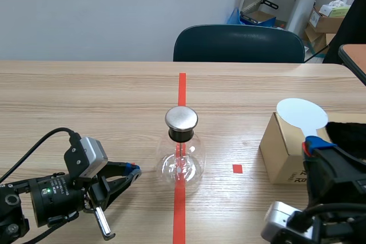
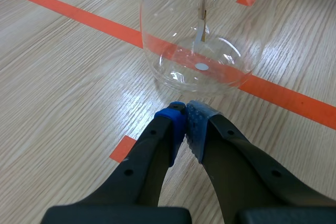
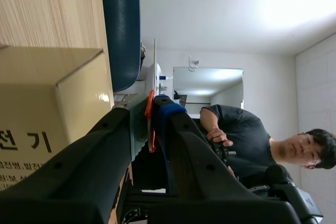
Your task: Do the electroscope experiment
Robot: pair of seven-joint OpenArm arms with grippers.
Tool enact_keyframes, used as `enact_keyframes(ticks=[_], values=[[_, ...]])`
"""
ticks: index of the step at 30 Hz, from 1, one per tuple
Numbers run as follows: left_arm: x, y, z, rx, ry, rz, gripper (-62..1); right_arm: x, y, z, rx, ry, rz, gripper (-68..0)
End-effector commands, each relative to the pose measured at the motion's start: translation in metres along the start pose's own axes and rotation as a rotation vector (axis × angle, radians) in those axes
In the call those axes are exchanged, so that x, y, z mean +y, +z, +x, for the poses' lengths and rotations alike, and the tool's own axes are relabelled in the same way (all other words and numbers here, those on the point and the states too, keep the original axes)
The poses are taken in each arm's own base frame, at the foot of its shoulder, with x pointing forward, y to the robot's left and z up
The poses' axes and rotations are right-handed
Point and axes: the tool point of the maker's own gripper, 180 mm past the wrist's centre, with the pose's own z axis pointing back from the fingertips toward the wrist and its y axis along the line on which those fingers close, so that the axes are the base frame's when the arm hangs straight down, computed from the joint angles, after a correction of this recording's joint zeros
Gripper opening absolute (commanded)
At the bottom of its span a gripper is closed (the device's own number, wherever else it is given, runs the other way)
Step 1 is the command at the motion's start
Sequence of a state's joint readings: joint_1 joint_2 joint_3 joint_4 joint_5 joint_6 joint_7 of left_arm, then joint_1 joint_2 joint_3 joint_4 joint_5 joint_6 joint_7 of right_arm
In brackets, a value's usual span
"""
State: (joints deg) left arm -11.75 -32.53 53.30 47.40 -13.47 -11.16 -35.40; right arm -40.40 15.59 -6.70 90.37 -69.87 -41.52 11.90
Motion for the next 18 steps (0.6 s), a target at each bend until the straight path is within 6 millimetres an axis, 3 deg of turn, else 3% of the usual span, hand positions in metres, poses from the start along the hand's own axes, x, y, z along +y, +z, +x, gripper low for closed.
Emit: enact_keyframes(ticks=[1,5,7,12,18], values=[[0.000,-0.003,0.014,-0.054,0.002,-0.003,-55.8,-0.019,-0.002,-0.006,0.009,0.011,-0.083,-66.9],[0.002,0.005,0.019,-0.088,-0.001,-0.008,-29.5,-0.019,0.004,-0.015,0.018,0.007,-0.083,-66.9],[0.004,0.011,0.023,-0.114,0.015,-0.021,-21.8,-0.013,0.006,-0.018,0.018,0.011,-0.071,-66.9],[0.003,0.030,0.043,-0.209,0.122,-0.095,-21.7,0.005,0.010,-0.024,0.024,0.013,-0.032,-66.9],[0.011,0.057,0.057,-0.244,0.177,-0.139,-21.7,0.015,0.002,-0.030,0.030,0.012,-0.028,-66.9]])
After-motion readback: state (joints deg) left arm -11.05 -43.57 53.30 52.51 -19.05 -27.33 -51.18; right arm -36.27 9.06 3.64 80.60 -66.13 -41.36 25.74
